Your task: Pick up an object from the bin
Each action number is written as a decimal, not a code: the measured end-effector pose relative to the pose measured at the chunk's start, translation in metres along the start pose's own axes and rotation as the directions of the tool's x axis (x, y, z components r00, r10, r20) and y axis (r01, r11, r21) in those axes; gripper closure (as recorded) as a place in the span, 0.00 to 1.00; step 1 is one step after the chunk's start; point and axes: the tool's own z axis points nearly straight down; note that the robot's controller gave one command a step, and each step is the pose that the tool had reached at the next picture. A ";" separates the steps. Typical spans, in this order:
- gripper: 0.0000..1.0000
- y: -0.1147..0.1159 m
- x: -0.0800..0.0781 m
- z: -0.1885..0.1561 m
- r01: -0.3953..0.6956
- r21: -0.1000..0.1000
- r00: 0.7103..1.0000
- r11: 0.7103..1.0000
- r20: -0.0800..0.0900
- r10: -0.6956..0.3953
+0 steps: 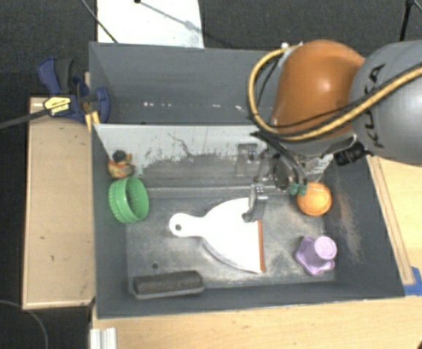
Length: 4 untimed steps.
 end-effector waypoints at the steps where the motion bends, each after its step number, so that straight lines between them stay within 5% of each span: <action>1: 0.00 0.000 -0.001 -0.005 -0.002 -0.001 1.000 1.000 0.008 0.002; 2: 0.00 0.022 0.014 0.065 0.051 0.000 0.999 0.999 0.012 -0.051; 3: 0.00 0.045 0.055 0.068 0.033 0.001 0.999 0.999 -0.001 -0.033; 4: 0.00 0.056 0.045 0.068 0.025 -0.001 1.000 1.000 0.011 -0.025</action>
Offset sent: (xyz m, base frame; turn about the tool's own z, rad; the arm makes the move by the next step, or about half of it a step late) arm -0.0325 0.0450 -0.1408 -0.1102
